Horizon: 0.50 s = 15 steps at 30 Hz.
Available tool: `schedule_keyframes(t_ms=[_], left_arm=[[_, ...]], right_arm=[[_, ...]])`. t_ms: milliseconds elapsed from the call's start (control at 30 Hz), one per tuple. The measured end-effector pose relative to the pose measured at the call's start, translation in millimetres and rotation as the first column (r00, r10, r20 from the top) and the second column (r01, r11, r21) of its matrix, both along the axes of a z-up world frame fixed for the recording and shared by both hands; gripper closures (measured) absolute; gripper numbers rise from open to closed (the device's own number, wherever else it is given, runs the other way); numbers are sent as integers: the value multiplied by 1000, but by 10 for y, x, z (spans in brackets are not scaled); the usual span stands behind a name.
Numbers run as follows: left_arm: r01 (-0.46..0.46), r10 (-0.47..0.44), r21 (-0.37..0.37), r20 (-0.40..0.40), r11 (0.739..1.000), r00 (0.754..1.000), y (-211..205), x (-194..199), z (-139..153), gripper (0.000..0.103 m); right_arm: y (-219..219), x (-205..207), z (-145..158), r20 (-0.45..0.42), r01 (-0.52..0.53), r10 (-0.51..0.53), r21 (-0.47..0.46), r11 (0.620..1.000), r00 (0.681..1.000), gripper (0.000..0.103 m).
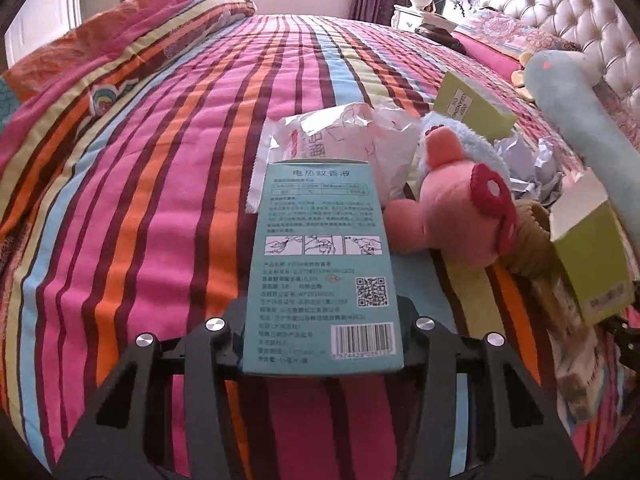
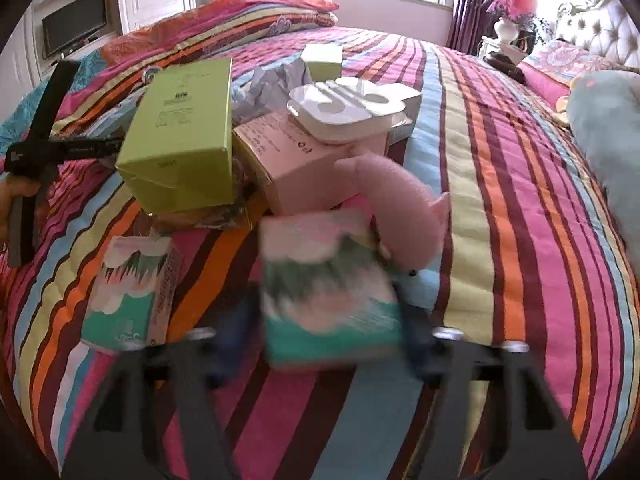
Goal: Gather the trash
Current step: 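Carry the teal box and tissue pack to the wastebasket and release both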
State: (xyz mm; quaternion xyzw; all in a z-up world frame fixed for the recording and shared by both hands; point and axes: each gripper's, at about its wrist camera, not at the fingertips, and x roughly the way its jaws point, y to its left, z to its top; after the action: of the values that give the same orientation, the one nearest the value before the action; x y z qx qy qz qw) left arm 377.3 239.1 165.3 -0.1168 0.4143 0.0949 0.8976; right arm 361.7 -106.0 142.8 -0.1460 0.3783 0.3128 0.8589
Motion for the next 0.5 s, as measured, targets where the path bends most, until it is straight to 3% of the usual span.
schedule_keyframes(t_ms=[100,200,400,500], left_arm=[[19,-19,5,-5,1000,1000,-18,-122,28,55],[41,-40,-39,28,998,999,-51,-378,72,55],[124,-105,-120,154,985,982,-274,-1410,251,55],[202,-177,-112,203,973,963,-562,-2074,356,55]], right_arm=[[-71,-50,28,-22,22,-21,40,999,1000,53],[-197,-166,87,-34,50,-47,86,995,998,53],[-601,-633,238,-14,80,-79,182,980,997,53],[-901,-1237,322,12,62,-67,247,967,998,53]])
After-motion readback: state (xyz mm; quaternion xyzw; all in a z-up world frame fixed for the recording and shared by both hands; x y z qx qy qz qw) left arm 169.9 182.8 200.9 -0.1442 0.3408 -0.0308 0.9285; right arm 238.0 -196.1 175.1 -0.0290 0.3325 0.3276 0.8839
